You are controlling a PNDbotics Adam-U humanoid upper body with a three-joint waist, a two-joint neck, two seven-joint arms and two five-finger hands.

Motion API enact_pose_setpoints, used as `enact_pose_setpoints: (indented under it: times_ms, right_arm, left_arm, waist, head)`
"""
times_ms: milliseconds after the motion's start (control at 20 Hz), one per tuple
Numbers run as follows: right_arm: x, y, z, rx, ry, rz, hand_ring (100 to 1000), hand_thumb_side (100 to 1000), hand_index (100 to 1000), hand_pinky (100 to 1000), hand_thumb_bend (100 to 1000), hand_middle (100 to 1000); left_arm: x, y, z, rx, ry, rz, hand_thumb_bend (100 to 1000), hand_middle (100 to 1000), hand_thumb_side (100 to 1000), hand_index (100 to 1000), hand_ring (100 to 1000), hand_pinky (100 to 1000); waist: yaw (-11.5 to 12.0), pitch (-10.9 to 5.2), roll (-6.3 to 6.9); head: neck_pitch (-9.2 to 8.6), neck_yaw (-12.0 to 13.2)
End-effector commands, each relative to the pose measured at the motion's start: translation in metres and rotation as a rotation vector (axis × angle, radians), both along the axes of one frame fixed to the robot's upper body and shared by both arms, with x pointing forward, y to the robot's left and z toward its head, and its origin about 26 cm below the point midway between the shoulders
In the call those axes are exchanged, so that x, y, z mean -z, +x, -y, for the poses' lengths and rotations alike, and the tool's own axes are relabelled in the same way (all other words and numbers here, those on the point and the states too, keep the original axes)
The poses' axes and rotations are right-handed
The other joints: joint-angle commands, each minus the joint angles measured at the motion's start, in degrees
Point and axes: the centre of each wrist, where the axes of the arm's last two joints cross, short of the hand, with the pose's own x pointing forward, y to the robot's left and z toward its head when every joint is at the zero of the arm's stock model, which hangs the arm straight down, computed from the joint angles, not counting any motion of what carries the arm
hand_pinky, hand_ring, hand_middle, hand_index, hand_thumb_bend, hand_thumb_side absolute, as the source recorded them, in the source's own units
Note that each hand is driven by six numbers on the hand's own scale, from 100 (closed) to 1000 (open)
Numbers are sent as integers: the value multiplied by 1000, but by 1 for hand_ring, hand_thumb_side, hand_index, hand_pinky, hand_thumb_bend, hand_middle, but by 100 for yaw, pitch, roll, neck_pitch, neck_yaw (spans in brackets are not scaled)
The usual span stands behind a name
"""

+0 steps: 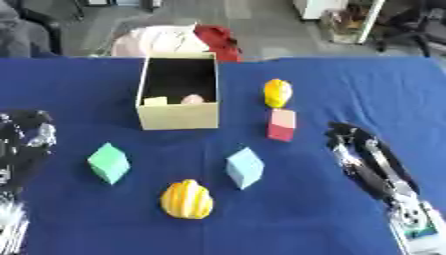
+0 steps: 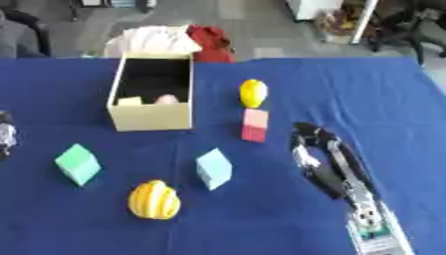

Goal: Pick up objects on the table and place them in the box.

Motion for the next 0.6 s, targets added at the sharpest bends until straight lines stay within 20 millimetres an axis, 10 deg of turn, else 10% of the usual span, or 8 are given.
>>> enact_pose_setpoints:
  times_ms: [50,600]
  right_arm:
    - [-5,1,0,-8,-4,17,705,771,864,875,100,723]
    - [-5,1,0,-12,-4,14,706,770,864,875,100,724]
  left_arm:
    - [-13,5,0,33,31,26,138,553,100,577,569,802]
    - [-23,14,13,124,54,42,143,554,100,577,569,802]
  waist:
    - [-16,-100,-46]
    - [-42,-98,-40]
  head:
    - [-31,24]
    - [-21,48]
